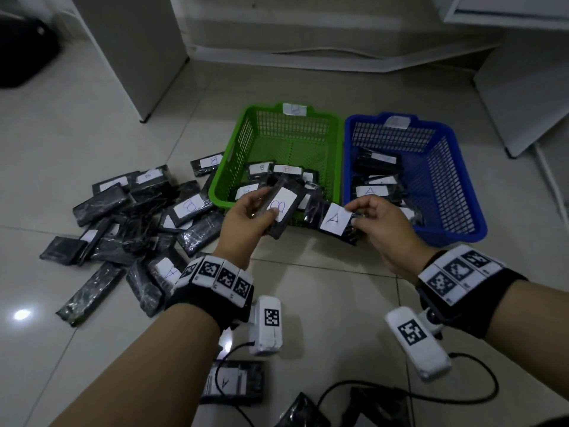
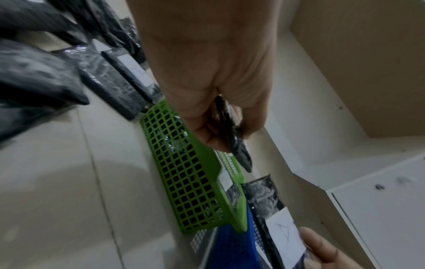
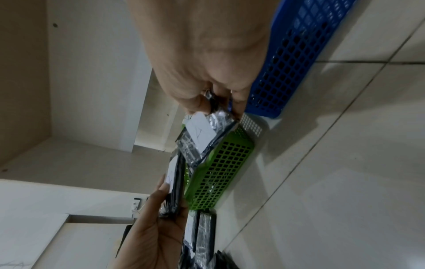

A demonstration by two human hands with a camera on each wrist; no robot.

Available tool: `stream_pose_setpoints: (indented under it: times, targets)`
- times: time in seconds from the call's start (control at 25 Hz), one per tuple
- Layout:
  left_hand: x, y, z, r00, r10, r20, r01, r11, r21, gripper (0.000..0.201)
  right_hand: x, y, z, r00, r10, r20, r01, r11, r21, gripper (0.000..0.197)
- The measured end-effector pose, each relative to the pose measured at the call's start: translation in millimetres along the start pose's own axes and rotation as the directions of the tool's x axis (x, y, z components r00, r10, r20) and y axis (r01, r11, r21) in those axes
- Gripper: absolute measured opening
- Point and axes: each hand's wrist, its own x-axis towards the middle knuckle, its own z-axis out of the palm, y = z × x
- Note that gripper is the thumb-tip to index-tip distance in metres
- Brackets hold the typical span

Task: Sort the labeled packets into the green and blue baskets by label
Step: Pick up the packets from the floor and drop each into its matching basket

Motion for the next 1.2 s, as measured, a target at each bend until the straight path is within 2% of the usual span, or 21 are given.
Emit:
stream_pose_setpoints:
  times: [0.12,0.24,0.32,0.44,0.56,0.64,0.76,0.84,0.92,1.0,1.08,1.2]
  targets:
    - [19,6,12,0.989,0.143,-0.022,-0.134,0.962,0.238,0.041,9,-2,-14,0.987,0.013,-0.158,-0.006,0.999,0.042,0.027]
    - [38,11,28,0.963,0.258,-0.078,-0.207,0.892,0.402,0.031,18,-3,-35,0.969,0.090,-0.228,-0.059,0.989,0.136,0.022]
    - [52,13,40,0.960,0.255,-0.112,-0.180,0.874,0.452,0.026,24,-2,-48,0.962,0.118,-0.245,-0.082,0.985,0.152,0.018]
    - [74,7,63,0.988,0.153,-0.029,-0.114,0.835,0.538,0.035,34,4,-65,0.951,0.136,-0.276,-0.088,0.980,0.177,0.019]
    - [90,-3,80,0.987,0.111,0.113,-0.158,0.636,0.755,0.044,42,9,-76,0.944,0.145,-0.296,-0.095,0.979,0.179,0.020]
    - [96,-7,86,0.975,0.122,0.186,-0.222,0.517,0.827,0.044,45,11,-82,0.944,0.141,-0.298,-0.094,0.982,0.166,0.019]
    - [99,-11,94,0.948,0.162,0.273,-0.314,0.351,0.882,0.040,50,17,-92,0.942,0.135,-0.307,-0.119,0.990,0.071,0.022]
    - [94,-15,96,0.928,0.220,0.300,-0.357,0.298,0.885,0.033,55,24,-94,0.945,0.110,-0.309,-0.143,0.986,-0.084,0.019]
    - [81,-20,94,0.892,0.342,0.294,-0.403,0.313,0.860,0.025,60,30,-94,0.956,0.047,-0.290,-0.123,0.960,-0.251,0.014]
    - [64,-25,89,0.829,0.465,0.311,-0.482,0.313,0.818,0.020,61,31,-93,0.970,0.012,-0.243,-0.098,0.933,-0.347,0.020]
    - [45,-35,83,0.773,0.491,0.402,-0.583,0.299,0.755,0.019,54,28,-89,0.977,-0.017,-0.211,-0.072,0.909,-0.410,0.026]
    - [23,-47,75,0.734,0.446,0.512,-0.665,0.314,0.678,0.022,30,21,-82,0.973,-0.112,-0.202,0.000,0.874,-0.486,0.031]
